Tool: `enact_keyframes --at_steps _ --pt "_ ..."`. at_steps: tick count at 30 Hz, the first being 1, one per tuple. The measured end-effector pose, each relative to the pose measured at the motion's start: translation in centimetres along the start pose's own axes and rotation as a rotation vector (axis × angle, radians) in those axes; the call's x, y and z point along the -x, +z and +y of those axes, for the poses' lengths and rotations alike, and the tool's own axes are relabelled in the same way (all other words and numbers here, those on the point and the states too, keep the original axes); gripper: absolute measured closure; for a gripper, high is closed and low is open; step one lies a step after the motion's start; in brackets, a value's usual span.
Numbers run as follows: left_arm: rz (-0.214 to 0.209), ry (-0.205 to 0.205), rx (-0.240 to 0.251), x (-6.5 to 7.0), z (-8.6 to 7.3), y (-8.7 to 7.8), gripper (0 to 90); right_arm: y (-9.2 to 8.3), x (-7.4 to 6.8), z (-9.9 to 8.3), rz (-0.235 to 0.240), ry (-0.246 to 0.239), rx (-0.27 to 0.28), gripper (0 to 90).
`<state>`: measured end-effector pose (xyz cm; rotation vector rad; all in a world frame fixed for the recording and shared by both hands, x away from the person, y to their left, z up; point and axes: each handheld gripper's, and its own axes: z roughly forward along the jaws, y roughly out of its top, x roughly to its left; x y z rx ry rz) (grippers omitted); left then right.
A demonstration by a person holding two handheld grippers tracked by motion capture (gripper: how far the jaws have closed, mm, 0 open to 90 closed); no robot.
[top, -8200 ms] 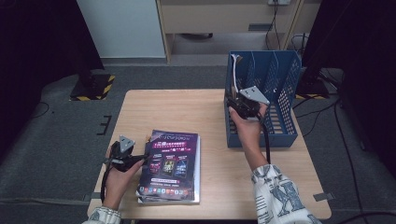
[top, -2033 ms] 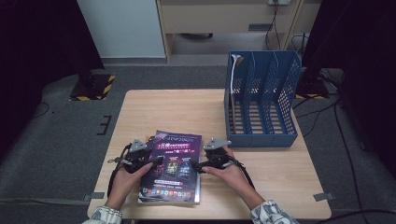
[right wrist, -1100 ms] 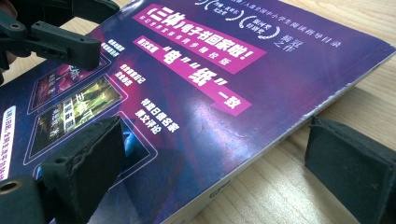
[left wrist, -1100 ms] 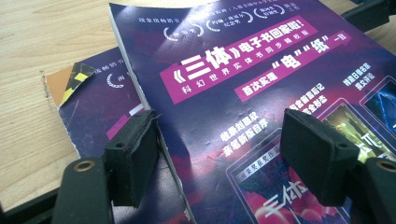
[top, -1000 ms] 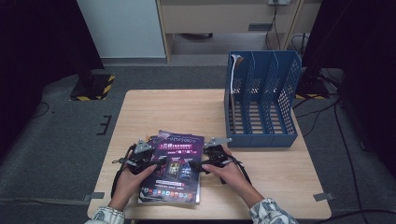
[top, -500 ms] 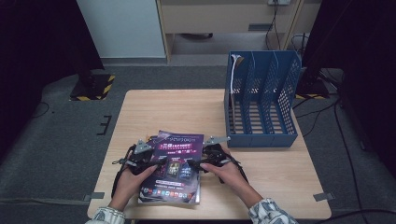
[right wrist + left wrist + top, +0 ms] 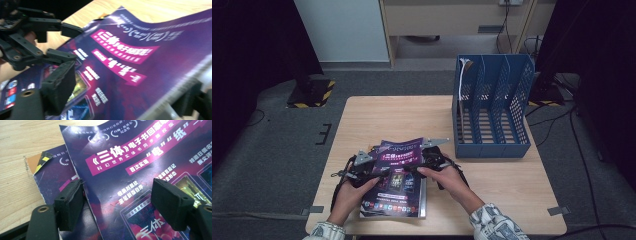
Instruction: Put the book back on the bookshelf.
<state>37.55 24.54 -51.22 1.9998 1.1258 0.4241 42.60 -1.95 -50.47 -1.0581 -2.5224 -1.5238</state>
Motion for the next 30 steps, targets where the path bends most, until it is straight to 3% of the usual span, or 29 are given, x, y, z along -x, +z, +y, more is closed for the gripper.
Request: enact_keyframes --at_steps 7,12,19,30 --pt "0.004 -0.002 0.001 0.1 0.0 0.0 25.5 0.9 -0.6 0.6 -0.003 -0.021 -0.023 18.4" --pt "0.002 -0.002 0.000 0.0 0.0 0.0 25.3 1.2 -0.4 1.0 0.024 0.006 -0.043 18.4" --pt "0.006 -0.002 -0.001 0.2 0.0 0.1 23.4 2.1 -0.9 1.7 0.018 0.005 -0.062 14.0" --pt "0.007 -0.002 -0.003 0.2 0.0 0.1 22.5 2.8 -0.8 1.9 0.000 0.046 -0.076 13.7"
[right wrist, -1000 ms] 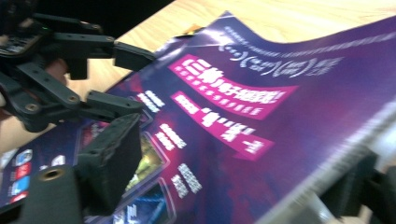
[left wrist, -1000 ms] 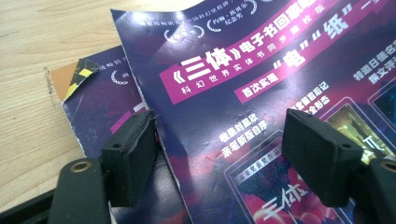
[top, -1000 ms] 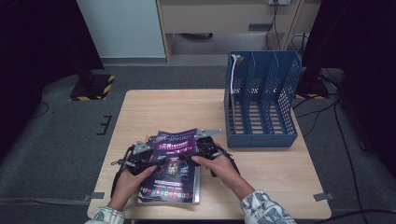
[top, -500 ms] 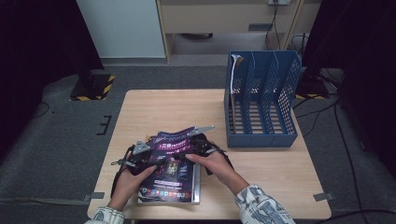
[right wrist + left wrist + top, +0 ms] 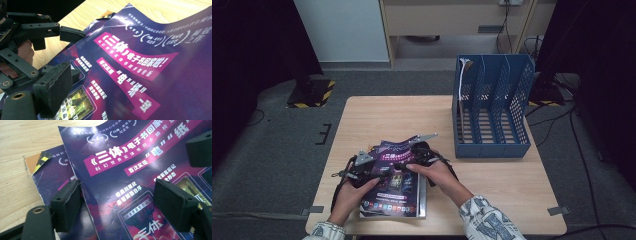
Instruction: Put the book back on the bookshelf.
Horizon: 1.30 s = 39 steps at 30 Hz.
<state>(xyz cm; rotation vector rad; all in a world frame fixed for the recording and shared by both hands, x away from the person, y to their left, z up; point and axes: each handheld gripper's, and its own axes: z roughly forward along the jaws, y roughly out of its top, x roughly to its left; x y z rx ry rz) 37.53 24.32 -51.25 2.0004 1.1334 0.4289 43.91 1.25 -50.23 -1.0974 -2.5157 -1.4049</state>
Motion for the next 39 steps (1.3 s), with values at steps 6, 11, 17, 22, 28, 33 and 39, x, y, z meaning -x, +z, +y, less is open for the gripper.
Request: enact_keyframes --at_steps 6,11,17,22,28,33,39 --pt "0.004 0.000 -0.001 0.0 0.0 0.0 22.4 -0.1 0.1 0.0 -0.018 0.009 0.007 24.2" --pt "0.009 0.003 -0.004 0.1 0.1 0.0 22.1 -0.2 0.4 0.1 -0.042 0.040 0.037 38.4" --pt "0.007 0.007 -0.004 0.1 0.2 -0.1 21.9 -0.4 0.8 0.5 -0.057 0.077 0.063 56.2" --pt "0.006 0.017 0.004 0.2 0.4 -0.2 22.3 -1.3 1.0 1.3 -0.060 0.048 0.118 70.8" --pt "-0.019 -0.004 0.036 0.3 0.6 -0.4 23.3 -2.6 0.7 2.4 -0.054 -0.010 0.170 76.5" --pt "-0.034 -0.009 0.052 0.6 0.8 -0.4 22.2 -4.0 0.7 3.3 -0.076 -0.060 0.217 77.7" --pt "-0.056 -0.027 0.057 0.5 0.9 -0.3 18.5 -5.2 0.7 4.1 -0.088 -0.108 0.273 78.2"
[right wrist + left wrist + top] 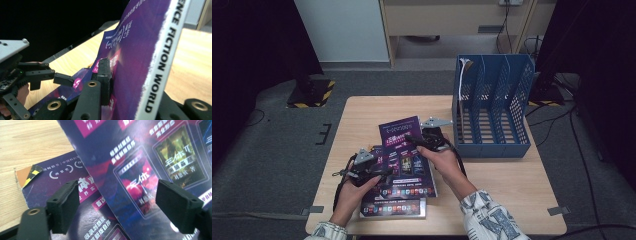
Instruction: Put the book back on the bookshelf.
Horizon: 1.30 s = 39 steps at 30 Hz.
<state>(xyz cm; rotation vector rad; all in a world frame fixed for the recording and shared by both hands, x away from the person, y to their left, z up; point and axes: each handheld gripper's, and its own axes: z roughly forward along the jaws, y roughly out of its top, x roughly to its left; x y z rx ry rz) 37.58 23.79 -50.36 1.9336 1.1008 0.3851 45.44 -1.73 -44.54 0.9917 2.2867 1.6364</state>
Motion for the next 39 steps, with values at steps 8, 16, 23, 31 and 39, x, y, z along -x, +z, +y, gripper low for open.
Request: enact_keyframes --at_steps 8,16,23,31,39 --pt "-0.014 0.000 0.005 -0.1 -0.2 0.1 14.8 -0.4 -0.5 1.1 -0.001 -0.061 0.047 78.7" --pt "-0.035 -0.022 0.007 -0.6 -0.1 0.3 6.6 -0.6 -0.9 2.2 -0.002 -0.103 0.089 79.4" --pt "-0.066 0.009 -0.011 -0.6 0.2 1.2 9.5 -1.0 -1.0 2.7 0.011 -0.115 0.119 79.7" --pt "-0.123 -0.005 0.020 -0.8 0.3 1.3 24.4 -1.1 -1.2 3.2 0.015 -0.119 0.145 80.0" --pt "-0.148 -0.002 0.000 -0.9 0.5 1.4 32.3 -1.3 -1.6 4.0 0.027 -0.136 0.176 80.5"
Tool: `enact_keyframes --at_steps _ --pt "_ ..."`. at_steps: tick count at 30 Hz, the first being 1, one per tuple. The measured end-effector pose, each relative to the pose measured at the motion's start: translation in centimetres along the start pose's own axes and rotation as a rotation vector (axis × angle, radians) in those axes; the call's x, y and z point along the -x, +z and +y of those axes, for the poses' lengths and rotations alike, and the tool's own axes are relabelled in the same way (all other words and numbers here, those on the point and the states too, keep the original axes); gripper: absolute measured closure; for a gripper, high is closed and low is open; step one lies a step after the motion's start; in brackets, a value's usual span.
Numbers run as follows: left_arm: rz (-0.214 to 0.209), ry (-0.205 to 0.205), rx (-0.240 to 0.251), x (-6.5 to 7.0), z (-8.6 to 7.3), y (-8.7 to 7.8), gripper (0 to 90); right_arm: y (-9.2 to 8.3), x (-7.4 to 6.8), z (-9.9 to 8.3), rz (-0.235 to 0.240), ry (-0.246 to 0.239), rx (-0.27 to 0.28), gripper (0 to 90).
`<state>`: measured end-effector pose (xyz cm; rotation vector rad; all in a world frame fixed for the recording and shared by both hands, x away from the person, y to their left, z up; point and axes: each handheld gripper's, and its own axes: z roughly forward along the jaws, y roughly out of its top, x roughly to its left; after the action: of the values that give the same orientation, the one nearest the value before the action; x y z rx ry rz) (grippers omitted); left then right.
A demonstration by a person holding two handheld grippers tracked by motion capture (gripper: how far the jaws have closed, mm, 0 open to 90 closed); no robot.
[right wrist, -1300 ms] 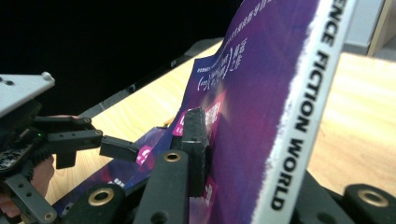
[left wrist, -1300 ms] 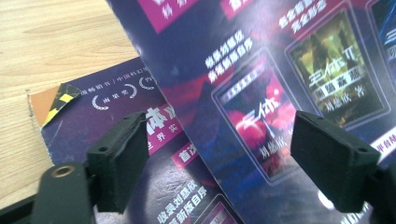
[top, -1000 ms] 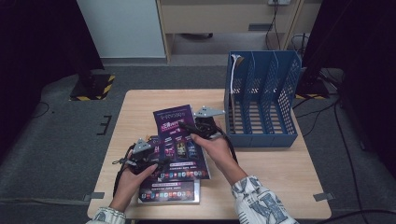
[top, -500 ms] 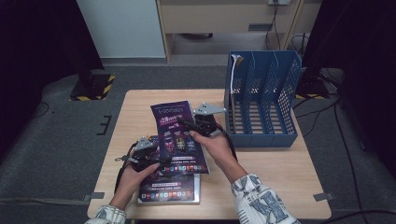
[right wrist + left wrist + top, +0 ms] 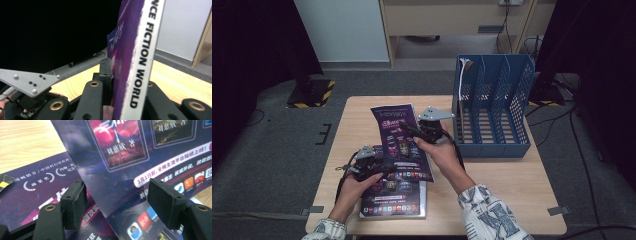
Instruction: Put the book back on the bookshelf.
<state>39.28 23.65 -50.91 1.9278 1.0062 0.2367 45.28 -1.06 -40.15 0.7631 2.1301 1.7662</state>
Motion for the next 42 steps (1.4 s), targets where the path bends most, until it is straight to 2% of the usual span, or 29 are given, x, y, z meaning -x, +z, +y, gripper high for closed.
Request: enact_keyframes --at_steps 4,7,9,15,19,25,35,42 --pt "0.008 0.025 -0.005 0.0 0.1 -0.2 39.5 -0.1 -0.3 0.3 0.006 -0.014 0.016 80.7" --pt "0.004 0.006 0.007 -0.3 0.2 -0.8 52.2 -0.2 -0.4 0.4 0.009 -0.025 0.020 80.7" --pt "0.001 -0.006 0.009 -0.5 0.3 -1.1 56.9 -0.2 -0.4 0.4 0.011 -0.026 0.022 80.7" --pt "0.011 -0.009 0.005 -0.5 0.6 -1.5 68.3 -0.3 -0.4 0.4 0.010 -0.036 0.015 80.6" --pt "0.028 0.006 0.009 -0.4 0.7 -1.8 71.0 -0.4 -0.4 0.3 0.001 -0.045 0.005 81.5" --pt "0.080 0.010 0.051 -0.6 1.0 -2.6 77.0 -0.9 -0.2 0.6 -0.020 -0.057 0.008 82.3" --pt "0.152 0.057 0.061 -0.5 1.3 -3.4 78.0 -1.1 0.0 0.6 -0.022 -0.064 0.012 82.2" --pt "0.170 0.072 0.077 -0.6 1.4 -3.9 79.2 -1.2 0.1 0.6 -0.017 -0.075 0.019 81.4"
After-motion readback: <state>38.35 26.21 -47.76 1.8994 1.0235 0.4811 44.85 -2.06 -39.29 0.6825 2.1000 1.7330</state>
